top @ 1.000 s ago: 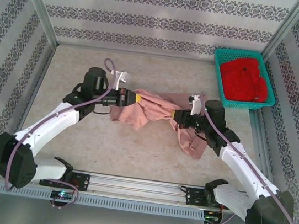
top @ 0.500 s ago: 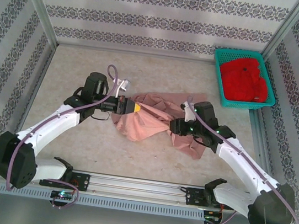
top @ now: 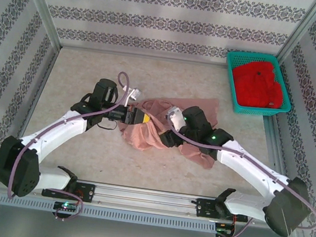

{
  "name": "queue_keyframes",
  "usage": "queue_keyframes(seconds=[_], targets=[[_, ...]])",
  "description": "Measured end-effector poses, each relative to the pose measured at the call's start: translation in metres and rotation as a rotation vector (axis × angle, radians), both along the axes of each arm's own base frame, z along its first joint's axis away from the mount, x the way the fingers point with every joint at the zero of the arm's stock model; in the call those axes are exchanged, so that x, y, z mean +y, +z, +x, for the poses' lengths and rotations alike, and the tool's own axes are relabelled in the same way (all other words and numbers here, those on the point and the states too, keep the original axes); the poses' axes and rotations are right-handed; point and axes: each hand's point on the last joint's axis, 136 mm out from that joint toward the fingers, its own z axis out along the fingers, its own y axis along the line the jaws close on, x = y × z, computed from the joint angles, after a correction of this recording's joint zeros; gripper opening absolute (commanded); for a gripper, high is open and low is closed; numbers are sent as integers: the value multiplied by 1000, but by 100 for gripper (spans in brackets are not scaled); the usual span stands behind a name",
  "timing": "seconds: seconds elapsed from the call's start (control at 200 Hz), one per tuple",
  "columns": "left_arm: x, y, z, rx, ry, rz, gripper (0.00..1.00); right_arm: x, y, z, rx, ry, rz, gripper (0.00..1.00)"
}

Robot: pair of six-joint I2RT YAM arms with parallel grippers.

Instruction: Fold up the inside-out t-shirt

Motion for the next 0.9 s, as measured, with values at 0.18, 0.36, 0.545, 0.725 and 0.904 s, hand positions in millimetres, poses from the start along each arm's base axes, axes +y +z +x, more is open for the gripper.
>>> queue_keyframes(seconds=[0.18,0.36,0.545,0.725,0.904], targets=[[1,-4,0,4,3,14,0,13,-10,13,11,12,-5,17],[18,-28,17,5,146,155,2,19,0,25,142,11,188,0],[65,-69,42,-2,397,446,39,39,38,3,299,76,526,0],[82,-68,35,-72,457,549,51,49,54,0,396,82,659,0],[57,-23,-5,-231,320,353,51,45,56,16,451,31,719,0]])
